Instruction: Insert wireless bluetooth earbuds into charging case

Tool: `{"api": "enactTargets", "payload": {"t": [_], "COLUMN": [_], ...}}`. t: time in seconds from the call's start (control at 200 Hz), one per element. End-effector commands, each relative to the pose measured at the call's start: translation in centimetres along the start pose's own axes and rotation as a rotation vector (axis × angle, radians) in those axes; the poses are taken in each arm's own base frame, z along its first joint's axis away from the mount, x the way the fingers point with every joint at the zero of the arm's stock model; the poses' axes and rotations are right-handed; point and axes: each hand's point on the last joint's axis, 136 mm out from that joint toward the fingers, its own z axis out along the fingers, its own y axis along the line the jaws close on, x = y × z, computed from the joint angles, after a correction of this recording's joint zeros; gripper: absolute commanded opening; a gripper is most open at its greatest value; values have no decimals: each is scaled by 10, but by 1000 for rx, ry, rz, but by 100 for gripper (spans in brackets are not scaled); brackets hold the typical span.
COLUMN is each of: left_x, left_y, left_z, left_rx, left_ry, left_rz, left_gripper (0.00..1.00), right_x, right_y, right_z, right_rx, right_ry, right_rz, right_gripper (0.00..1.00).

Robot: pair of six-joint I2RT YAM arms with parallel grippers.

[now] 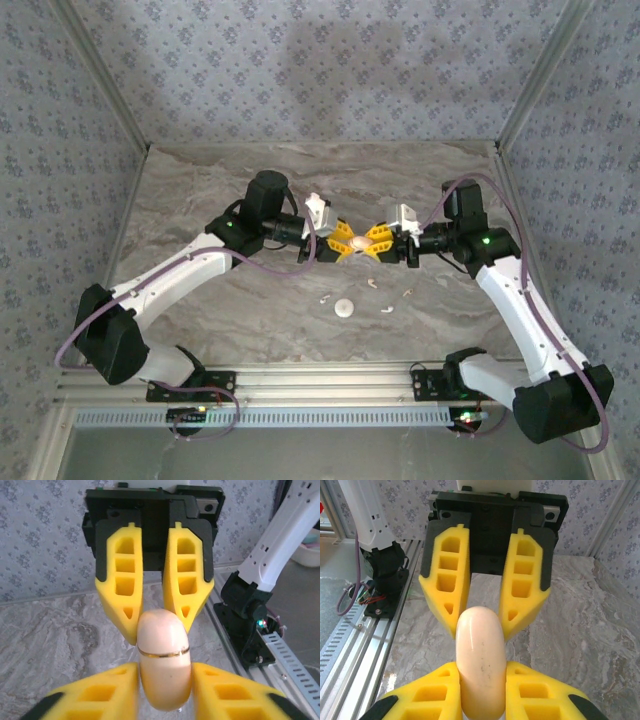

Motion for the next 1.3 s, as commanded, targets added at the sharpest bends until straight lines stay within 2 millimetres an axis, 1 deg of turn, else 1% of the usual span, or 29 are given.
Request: {"api": "enactTargets", "payload": {"t": [0.0, 0.105, 0.205, 0.52, 0.7, 0.864, 0.954, 1.029, 1.119, 1.294], "left_x": [-9, 0, 7, 17, 14, 11, 8, 7, 6, 5], "left_y": [0, -1, -2, 1, 1, -2, -3, -4, -4, -3], "left_z": [-1, 0, 2, 11, 13, 14, 13, 13, 13, 13], "left_rx": [-3, -11, -15, -5, 2, 13, 17, 19, 18, 16], "left_ry": [-2, 49, 87, 108, 95, 86, 74, 69, 68, 65], "left_rz": [19, 26, 36, 2, -2, 0, -3, -3, -2, 0], "left_gripper": [44, 51, 53, 55, 54, 52, 49, 45, 35, 30], "right_x": [-4, 4, 6, -5, -4, -5, -4, -4, -4, -1], "right_y": [-2, -5, -6, 8, 10, 7, 6, 6, 6, 6], "right_z": [-6, -10, -11, 2, 5, 7, 8, 8, 8, 8], "right_rx": [35, 80, 105, 24, 5, 7, 8, 6, 8, 5], "right_ry": [43, 106, 147, 135, 127, 120, 118, 117, 116, 121], "right_rz": [-15, -37, -62, -82, -81, -88, -87, -85, -87, -78], "right_gripper": [20, 20, 19, 21, 21, 21, 21, 21, 21, 21]}}
